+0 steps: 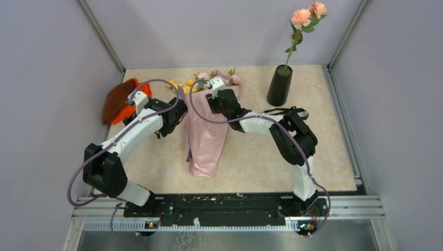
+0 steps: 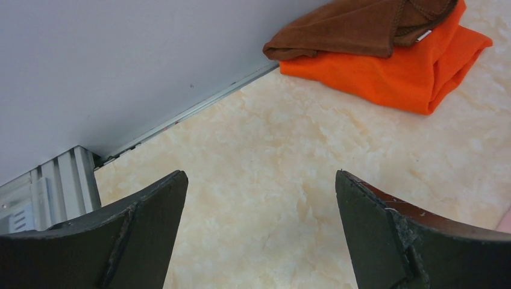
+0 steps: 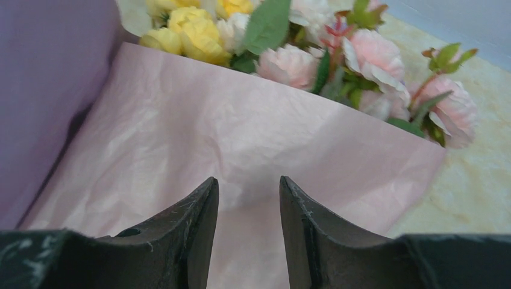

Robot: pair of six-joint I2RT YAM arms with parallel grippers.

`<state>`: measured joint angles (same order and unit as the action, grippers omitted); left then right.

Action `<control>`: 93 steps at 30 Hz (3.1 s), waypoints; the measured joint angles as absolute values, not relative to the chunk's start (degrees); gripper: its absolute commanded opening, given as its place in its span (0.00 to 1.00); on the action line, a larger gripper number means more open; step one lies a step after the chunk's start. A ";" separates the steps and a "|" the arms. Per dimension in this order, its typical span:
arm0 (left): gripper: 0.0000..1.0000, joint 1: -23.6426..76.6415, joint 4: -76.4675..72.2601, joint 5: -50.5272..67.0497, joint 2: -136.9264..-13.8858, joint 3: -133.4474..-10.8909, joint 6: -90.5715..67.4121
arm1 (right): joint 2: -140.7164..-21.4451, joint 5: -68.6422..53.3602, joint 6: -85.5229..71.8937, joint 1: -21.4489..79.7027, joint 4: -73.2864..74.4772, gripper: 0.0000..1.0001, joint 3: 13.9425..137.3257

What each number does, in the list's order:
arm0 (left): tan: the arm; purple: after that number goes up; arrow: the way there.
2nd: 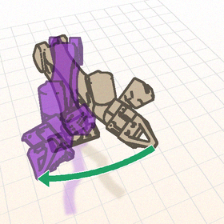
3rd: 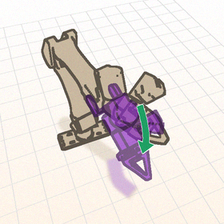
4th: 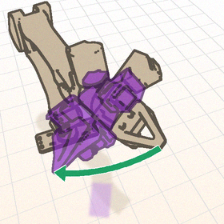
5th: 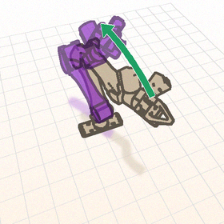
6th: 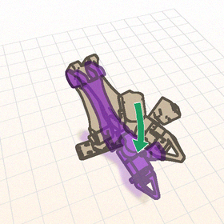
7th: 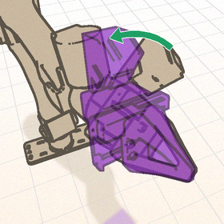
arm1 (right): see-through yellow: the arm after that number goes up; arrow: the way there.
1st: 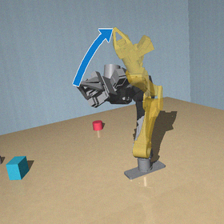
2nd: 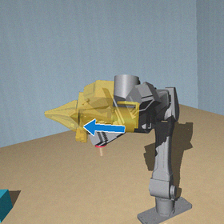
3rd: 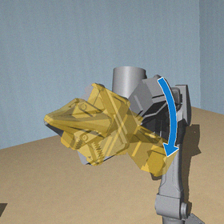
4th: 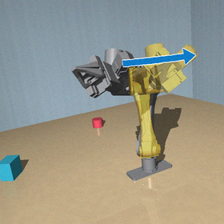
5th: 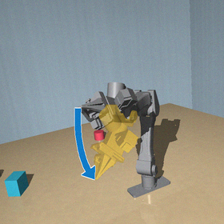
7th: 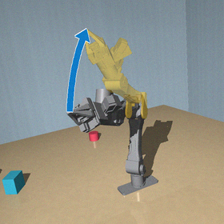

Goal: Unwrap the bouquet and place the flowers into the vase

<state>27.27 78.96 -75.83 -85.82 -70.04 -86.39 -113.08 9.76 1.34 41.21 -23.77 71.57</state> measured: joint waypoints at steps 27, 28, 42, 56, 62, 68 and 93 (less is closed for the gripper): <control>0.99 30.22 18.04 -50.92 -56.45 -48.49 -34.26 | -131.90 -17.54 -18.70 50.41 -32.01 0.42 88.47; 0.99 30.22 17.12 -50.52 -56.66 -48.18 -33.76 | -131.87 -18.57 -19.81 50.17 -33.61 0.42 88.07; 0.99 29.78 4.95 -43.33 -71.75 -45.06 -31.05 | -117.27 -18.17 -21.80 45.45 -38.79 0.42 71.18; 0.99 23.03 -8.38 -26.50 -84.47 -41.63 -32.42 | -96.14 -2.55 -12.56 39.59 -40.66 0.42 55.88; 0.99 19.55 -13.37 -19.00 -86.76 -39.64 -33.58 | -95.72 -1.19 -11.51 38.85 -40.58 0.42 54.61; 0.88 19.35 -18.83 -12.58 -87.66 -38.52 -34.13 | -95.72 -0.84 -11.25 38.44 -40.27 0.42 53.89; 0.54 25.30 -24.47 4.03 -89.95 -41.78 -36.86 | -88.99 5.41 -7.99 38.00 -38.76 0.42 51.27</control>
